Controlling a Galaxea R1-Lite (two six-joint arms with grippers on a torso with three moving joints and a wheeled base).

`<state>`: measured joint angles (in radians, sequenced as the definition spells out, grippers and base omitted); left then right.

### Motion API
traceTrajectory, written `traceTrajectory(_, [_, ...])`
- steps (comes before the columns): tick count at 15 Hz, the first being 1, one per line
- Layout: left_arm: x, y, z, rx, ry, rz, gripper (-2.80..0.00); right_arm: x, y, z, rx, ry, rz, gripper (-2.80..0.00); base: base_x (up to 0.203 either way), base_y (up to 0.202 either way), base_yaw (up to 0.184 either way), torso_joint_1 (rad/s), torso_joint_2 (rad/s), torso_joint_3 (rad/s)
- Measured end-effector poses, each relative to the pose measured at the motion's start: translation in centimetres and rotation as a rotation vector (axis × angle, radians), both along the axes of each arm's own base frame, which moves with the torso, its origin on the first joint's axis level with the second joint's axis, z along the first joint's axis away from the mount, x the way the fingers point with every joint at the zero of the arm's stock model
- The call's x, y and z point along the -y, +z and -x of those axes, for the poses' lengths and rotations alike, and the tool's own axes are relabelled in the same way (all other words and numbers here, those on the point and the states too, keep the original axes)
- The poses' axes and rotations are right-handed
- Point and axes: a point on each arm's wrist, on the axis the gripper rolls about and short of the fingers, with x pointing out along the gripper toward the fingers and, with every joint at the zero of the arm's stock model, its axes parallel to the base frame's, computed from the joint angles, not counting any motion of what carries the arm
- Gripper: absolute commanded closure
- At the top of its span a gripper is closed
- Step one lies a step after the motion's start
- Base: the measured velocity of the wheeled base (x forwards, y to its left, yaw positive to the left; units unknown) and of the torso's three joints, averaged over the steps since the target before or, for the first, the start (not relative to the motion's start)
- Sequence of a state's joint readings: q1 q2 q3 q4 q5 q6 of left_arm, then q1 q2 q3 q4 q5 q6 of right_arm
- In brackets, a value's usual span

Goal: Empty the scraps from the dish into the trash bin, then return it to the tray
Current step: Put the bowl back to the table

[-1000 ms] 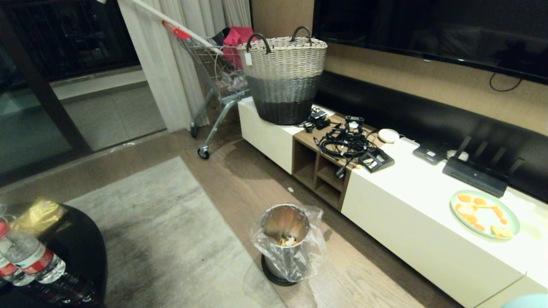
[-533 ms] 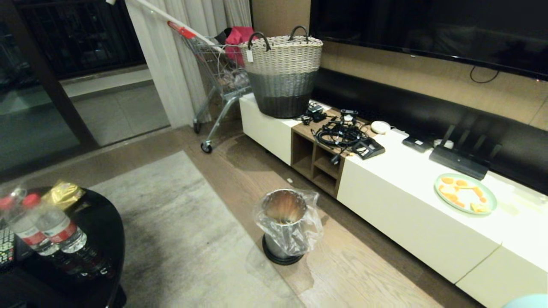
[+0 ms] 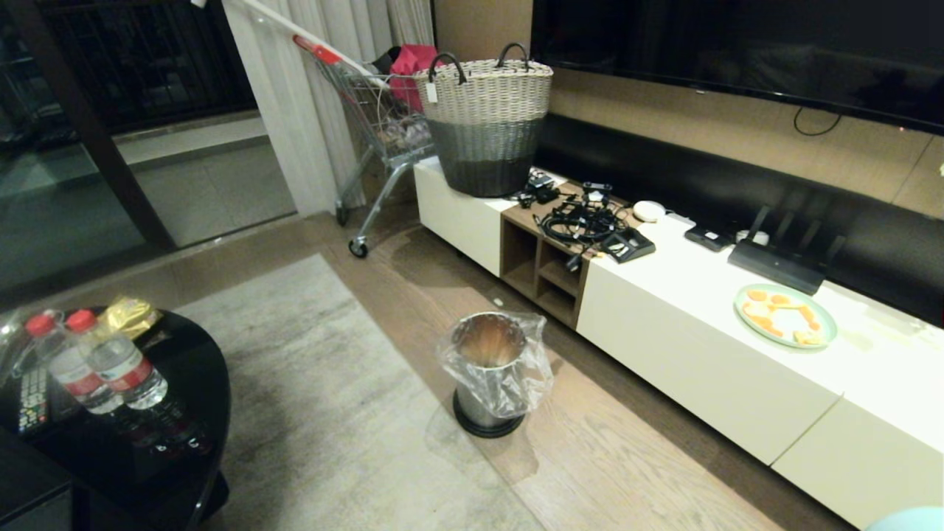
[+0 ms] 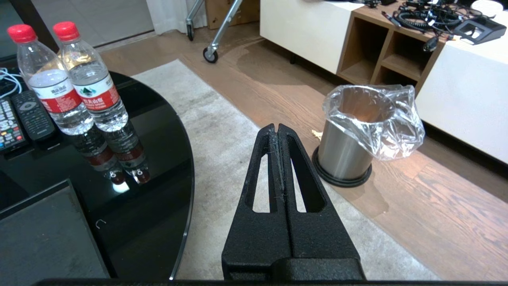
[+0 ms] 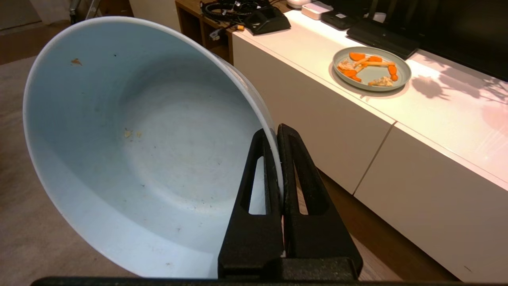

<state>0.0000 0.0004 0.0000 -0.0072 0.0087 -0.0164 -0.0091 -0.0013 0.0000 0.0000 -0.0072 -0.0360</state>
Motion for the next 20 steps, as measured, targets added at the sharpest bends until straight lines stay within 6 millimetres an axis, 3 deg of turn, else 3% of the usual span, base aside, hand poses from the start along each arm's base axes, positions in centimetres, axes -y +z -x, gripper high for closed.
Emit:
traceTrajectory(8, [0.0, 0.0, 0.0, 0.0, 0.0, 0.0, 0.0, 0.0, 0.01, 0.0, 0.002, -0.002, -0.009, 0.0, 0.0, -0.001, 0.011, 0.0, 0.0, 0.001])
traceTrajectory(20, [0.0, 0.0, 0.0, 0.0, 0.0, 0.0, 0.0, 0.0, 0.01, 0.0, 0.001, -0.002, -0.007, 0.0, 0.001, -0.009, 0.164, 0.003, 0.0, 0.001])
